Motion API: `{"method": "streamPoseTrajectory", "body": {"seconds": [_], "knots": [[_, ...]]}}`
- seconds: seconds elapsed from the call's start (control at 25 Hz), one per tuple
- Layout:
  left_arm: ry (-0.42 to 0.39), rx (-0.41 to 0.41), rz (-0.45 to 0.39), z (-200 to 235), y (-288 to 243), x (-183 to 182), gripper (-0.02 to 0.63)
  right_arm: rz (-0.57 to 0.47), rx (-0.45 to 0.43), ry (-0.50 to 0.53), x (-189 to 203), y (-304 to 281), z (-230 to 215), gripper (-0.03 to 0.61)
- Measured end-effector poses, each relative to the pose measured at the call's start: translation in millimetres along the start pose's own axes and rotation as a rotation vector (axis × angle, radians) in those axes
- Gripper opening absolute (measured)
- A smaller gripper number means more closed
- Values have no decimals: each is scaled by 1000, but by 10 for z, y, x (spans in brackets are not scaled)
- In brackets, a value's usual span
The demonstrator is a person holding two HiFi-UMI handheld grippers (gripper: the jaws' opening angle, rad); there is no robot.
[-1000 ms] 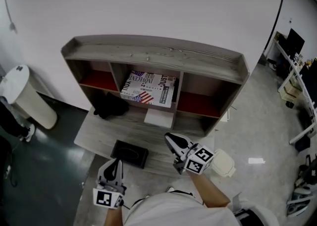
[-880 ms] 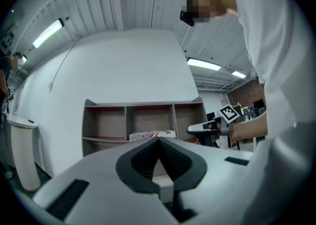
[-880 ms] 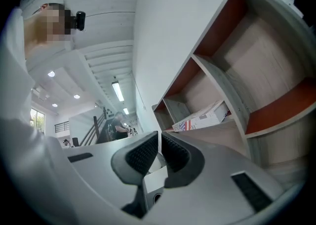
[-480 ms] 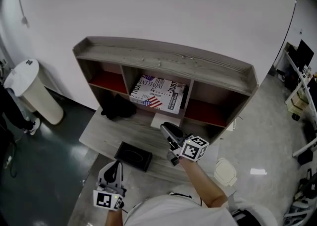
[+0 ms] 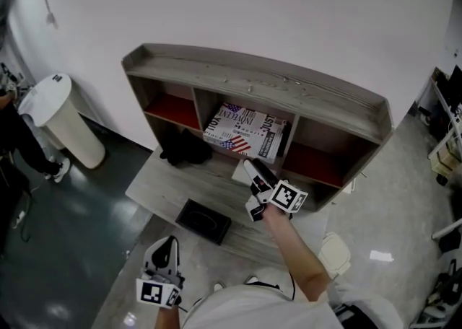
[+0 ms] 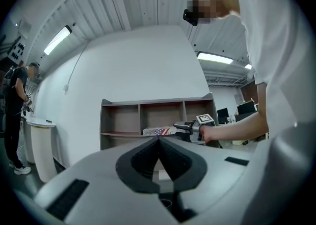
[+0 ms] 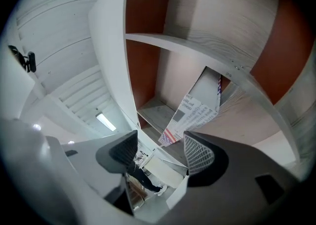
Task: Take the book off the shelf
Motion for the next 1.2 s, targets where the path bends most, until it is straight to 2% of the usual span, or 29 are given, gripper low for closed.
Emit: {"method": "streamPoseTrajectory", "body": {"seconds": [0.16, 0.2, 0.36, 0.44, 0.64, 0.96, 1.2], "knots": [[-8, -37, 17, -1, 124, -25, 17, -20, -11, -83, 74, -130, -8, 296], [-11, -45, 17, -2, 149, -40, 17, -31, -5, -102, 103, -145, -6, 316], [-26, -73, 22, -11, 245, -65, 17, -47, 49, -166, 176, -171, -27, 324], [-25, -87, 30, -16, 300, -56, 17, -51, 75, -191, 197, -164, -68, 364], [-15, -101, 34, -24, 375, -61, 17, -129, 113, -250, 130, -244, -212, 394], [-16, -102, 48, -35, 437, -63, 17, -223, 198, -420, 130, -392, -484, 402], [-18, -100, 52, 11, 464, -88, 17, -291, 235, -470, 174, -526, -503, 402]]}}
Point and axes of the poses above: the fingertips, and each gripper's own axes: y backward along the fingers, z to its left, x out of its underside, the point moved 6 cm from there along y, backward along the fingers, and after that the axes turned 14 degrees about -z, right-handed, at the moved point
